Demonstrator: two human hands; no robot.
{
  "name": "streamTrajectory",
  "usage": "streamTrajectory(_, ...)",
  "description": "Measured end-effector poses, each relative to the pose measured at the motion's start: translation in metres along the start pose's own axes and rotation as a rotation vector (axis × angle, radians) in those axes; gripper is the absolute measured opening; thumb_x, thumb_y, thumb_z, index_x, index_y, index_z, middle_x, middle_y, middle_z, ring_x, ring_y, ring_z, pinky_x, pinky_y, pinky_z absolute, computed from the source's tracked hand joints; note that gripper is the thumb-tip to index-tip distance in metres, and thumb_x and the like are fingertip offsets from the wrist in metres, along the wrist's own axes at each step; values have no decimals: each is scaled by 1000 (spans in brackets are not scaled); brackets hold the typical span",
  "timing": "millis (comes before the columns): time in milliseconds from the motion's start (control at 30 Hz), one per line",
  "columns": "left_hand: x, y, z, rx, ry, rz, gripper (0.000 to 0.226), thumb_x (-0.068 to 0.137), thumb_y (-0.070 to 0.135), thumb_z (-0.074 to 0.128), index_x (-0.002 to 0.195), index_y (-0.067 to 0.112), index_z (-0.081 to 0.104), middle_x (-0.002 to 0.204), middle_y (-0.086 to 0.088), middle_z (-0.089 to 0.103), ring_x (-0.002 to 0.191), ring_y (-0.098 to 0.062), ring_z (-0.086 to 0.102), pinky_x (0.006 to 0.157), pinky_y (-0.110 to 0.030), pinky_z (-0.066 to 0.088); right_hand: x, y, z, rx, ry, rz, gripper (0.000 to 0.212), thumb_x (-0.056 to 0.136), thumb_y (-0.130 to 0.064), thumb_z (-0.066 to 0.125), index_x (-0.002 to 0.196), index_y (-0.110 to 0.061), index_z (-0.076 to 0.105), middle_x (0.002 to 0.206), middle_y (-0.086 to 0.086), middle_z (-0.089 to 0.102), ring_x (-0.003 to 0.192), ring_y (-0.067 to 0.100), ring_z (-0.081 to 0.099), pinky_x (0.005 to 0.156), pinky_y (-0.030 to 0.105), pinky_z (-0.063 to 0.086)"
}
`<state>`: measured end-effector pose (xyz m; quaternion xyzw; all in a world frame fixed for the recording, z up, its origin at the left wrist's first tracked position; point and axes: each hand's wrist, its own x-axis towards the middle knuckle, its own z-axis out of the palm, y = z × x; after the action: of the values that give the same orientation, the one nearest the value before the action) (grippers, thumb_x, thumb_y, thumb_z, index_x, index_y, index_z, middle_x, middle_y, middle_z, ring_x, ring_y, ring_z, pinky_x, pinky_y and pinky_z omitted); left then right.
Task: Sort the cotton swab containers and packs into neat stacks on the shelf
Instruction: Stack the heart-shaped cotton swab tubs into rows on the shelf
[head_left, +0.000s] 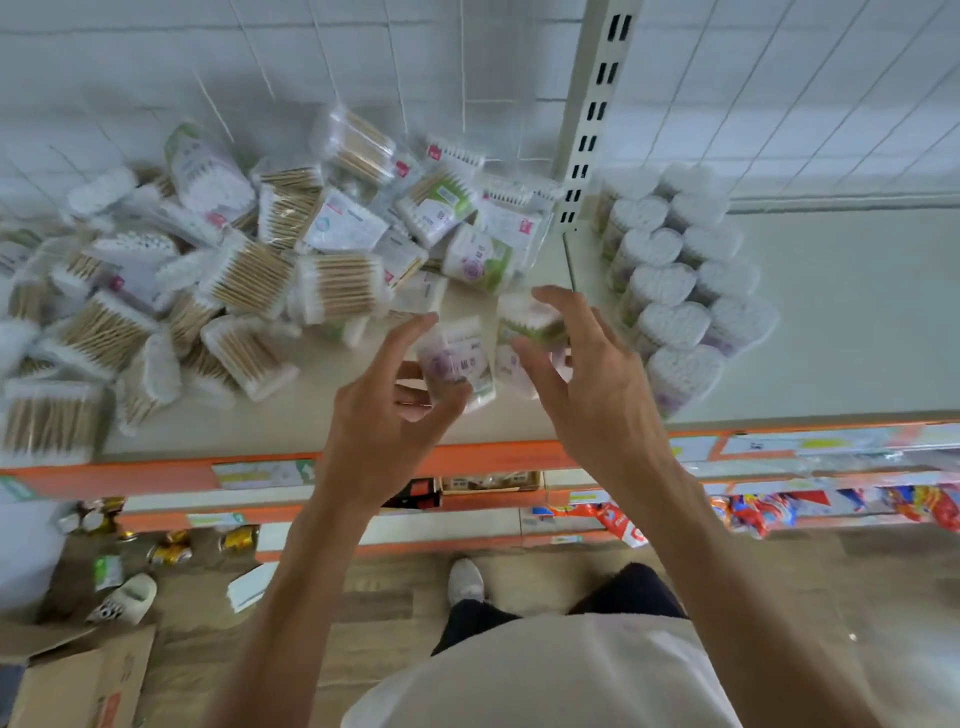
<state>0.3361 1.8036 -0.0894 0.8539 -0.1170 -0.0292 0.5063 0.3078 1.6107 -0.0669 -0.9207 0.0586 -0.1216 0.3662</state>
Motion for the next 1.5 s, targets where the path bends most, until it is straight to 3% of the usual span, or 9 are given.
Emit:
streamTrajectory(233, -2, 52, 32, -63, -15, 45, 65, 82, 53, 75, 141, 43, 48, 107, 12, 73, 89, 1, 72, 82, -24, 59, 1, 23, -59, 49, 32, -52, 35, 100, -36, 58, 131, -21, 58, 120, -5, 65, 85, -3, 52, 71, 13, 42)
streamTrajectory(367, 3, 81, 54, -116, 20, 106, 63, 87, 30, 74, 144, 31, 50, 113, 6, 72, 95, -2, 71, 82, -22, 58, 0, 40, -97, 88, 98, -89, 33, 100, -36, 58, 129, -22, 59, 114, -5, 64, 83, 5, 61, 80, 34, 55)
streamTrajectory(500, 3, 104, 84, -128, 6, 127, 62, 88, 22, 76, 143, 29, 50, 114, 4, 72, 97, -2, 71, 84, -20, 57, -5, 71, -134, 92, 175, -60, 32, 100, -39, 59, 127, -22, 58, 113, -1, 64, 87, 15, 67, 80, 42, 57)
streamTrajectory(800, -11, 129, 129, -77, -18, 94, 63, 84, 28, 78, 141, 32, 52, 104, 17, 71, 88, -4, 72, 81, -19, 56, -19, 123, -176, 159, 196, 45, 24, 102, -39, 55, 121, -25, 53, 103, -1, 66, 85, 3, 68, 66, 14, 52)
streamTrajectory(1133, -28, 150, 172, -25, -11, 98, 63, 85, 31, 78, 142, 35, 51, 98, 19, 70, 90, -6, 72, 84, -33, 60, -31, 169, -198, 192, 130, 23, 24, 101, -39, 56, 121, -26, 52, 110, 0, 64, 90, 6, 69, 70, 21, 58)
streamTrajectory(1267, -28, 160, 197, -31, -4, 117, 64, 85, 27, 79, 142, 35, 51, 101, 19, 70, 91, -7, 71, 85, -33, 59, -33, 194, -211, 260, 137, 48, 23, 101, -32, 58, 120, -22, 53, 110, -1, 63, 89, -2, 67, 68, 10, 52)
streamTrajectory(1500, -29, 172, 250, -13, -32, 144, 61, 87, 32, 76, 142, 36, 50, 114, 13, 70, 95, -1, 70, 87, -33, 59, -16, 267, -227, 303, 125, 172, 42, 93, -22, 71, 127, -23, 46, 127, 6, 58, 105, 19, 65, 74, 10, 51)
